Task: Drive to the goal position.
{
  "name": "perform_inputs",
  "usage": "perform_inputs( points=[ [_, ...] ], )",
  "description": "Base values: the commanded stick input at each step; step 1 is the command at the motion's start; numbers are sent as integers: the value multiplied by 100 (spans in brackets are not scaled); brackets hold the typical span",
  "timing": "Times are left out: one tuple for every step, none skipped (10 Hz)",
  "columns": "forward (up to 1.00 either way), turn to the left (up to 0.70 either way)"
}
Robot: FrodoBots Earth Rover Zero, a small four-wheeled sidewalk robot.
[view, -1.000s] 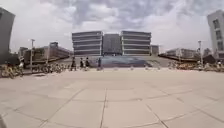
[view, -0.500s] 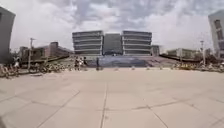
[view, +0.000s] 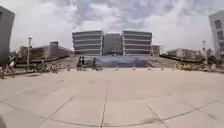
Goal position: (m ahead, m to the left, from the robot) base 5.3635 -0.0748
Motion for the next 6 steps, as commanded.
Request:
perform_inputs(
  points=[
    [70, 0],
    [70, 0],
    [70, 0],
    [70, 0],
    [70, 0],
    [70, 0]
  ],
)
